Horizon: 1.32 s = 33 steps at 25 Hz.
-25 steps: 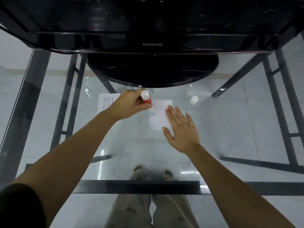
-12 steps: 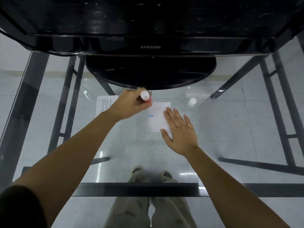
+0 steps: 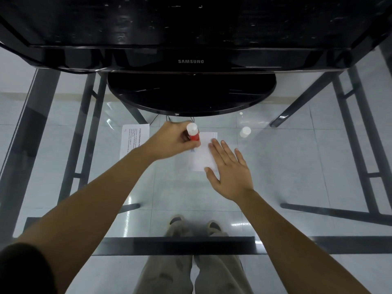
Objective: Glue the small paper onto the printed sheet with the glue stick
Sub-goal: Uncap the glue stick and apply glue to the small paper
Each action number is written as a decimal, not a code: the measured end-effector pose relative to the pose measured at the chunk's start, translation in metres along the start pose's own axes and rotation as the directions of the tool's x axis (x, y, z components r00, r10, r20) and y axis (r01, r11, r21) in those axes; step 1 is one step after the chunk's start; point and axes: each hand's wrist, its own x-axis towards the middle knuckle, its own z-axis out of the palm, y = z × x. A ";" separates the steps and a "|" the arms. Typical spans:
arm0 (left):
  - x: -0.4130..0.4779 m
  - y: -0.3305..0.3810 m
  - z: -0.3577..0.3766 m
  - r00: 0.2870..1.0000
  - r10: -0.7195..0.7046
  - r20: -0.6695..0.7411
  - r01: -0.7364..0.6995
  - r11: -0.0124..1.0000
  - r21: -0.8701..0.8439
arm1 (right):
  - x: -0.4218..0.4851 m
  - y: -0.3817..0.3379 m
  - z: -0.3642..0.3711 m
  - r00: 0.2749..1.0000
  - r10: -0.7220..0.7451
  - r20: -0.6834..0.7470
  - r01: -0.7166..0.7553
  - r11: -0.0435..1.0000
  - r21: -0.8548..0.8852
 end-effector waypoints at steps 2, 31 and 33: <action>0.011 -0.001 -0.004 0.996 -0.045 -0.080 0.043 0.999 -0.017 | 0.000 0.000 0.000 1.000 0.002 -0.001 -0.002 1.000 -0.003; 0.009 0.006 0.009 0.985 -0.052 -0.162 0.050 0.999 -0.013 | 0.000 -0.002 -0.003 1.000 -0.007 -0.018 0.008 0.997 0.079; -0.013 0.012 0.019 0.997 0.034 -0.076 -0.038 0.998 -0.059 | 0.002 -0.001 -0.008 1.000 -0.007 -0.022 0.009 0.994 0.111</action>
